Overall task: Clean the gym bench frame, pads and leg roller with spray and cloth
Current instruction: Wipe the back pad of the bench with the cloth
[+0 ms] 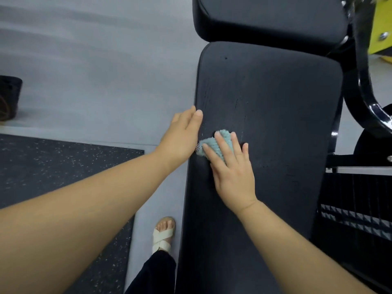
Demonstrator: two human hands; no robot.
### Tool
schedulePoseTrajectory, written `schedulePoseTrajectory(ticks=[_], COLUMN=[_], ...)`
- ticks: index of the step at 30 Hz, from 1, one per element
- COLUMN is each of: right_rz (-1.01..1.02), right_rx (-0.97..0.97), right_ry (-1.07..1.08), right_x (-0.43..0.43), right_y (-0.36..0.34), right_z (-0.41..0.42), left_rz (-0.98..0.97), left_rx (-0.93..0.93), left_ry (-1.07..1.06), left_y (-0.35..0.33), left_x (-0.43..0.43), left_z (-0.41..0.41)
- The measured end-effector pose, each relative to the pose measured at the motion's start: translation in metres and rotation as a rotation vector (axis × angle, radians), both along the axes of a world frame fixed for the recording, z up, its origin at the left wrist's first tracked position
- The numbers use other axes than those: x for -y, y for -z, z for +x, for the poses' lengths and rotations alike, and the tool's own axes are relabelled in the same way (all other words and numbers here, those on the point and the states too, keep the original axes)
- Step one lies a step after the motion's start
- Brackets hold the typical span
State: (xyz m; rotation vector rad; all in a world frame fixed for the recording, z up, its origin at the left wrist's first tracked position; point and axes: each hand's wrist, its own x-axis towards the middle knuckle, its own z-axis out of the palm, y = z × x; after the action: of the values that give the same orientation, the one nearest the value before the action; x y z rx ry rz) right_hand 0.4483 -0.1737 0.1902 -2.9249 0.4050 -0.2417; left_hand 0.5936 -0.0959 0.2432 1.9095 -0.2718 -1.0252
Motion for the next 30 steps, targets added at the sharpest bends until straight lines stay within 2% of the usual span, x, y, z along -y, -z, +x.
schedulePoseTrajectory(ticks=[4, 8, 12, 16, 19, 25, 28, 30], right_rz=[-0.035, 0.009, 0.027, 0.040, 0.033, 0.035, 0.030, 0.028], right_rx=[0.046, -0.031, 0.035, -0.038, -0.018, 0.031, 0.055, 0.085], right_ry=[0.130, 0.245, 0.172, 0.071, 0.060, 0.225, 0.245, 0.233], right_x=[0.040, 0.067, 0.039, 0.014, 0.030, 0.077, 0.074, 0.059], right_y=[-0.016, -0.038, -0.026, -0.014, -0.016, -0.034, -0.031, -0.023], right_z=[0.092, 0.155, 0.106, 0.031, 0.051, 0.147, 0.137, 0.100], left_rz=[0.000, 0.033, 0.013, 0.055, 0.066, 0.109, 0.104, 0.096], left_rx=[-0.091, -0.119, 0.009, 0.085, 0.059, 0.020, 0.105, 0.178], left_ry=[0.022, -0.014, -0.142, -0.059, -0.029, -0.090, -0.105, -0.091], left_y=[0.000, -0.002, -0.012, -0.013, -0.012, -0.014, -0.016, -0.018], left_x=[-0.002, 0.005, 0.017, 0.019, 0.017, 0.027, 0.029, 0.030], left_z=[0.009, 0.009, 0.007, 0.005, 0.004, 0.004, -0.003, -0.005])
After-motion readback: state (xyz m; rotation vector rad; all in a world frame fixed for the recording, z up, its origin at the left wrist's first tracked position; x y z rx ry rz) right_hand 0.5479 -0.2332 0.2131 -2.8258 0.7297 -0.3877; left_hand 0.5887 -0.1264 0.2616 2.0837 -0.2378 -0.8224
